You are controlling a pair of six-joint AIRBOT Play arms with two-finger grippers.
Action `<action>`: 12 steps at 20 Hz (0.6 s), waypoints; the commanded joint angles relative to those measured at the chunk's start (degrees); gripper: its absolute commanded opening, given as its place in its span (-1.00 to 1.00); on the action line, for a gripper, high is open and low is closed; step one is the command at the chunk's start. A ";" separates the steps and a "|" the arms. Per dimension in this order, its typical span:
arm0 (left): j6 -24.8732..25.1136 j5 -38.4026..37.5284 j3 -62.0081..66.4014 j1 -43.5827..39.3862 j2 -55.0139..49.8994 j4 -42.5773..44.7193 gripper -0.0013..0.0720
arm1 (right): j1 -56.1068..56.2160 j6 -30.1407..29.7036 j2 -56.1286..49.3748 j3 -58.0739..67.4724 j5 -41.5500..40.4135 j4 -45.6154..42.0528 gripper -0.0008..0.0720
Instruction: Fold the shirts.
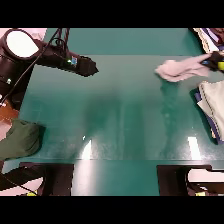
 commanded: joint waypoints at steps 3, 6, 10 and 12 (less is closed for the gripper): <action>-0.48 2.75 0.00 -1.36 0.02 -0.35 -0.90 | -14.40 -1.44 1.01 0.04 -3.21 -0.79 -0.95; -0.48 2.73 0.00 -1.36 0.02 -0.33 -0.90 | -16.44 -1.51 1.01 1.18 -4.11 0.28 -0.95; -0.48 2.67 0.00 -1.36 0.02 -0.33 -0.90 | -16.52 -3.15 1.03 10.60 -0.83 1.07 -0.95; -0.46 2.64 0.00 -1.36 0.02 -0.33 -0.90 | -16.59 -3.15 1.05 15.89 2.58 0.09 -0.95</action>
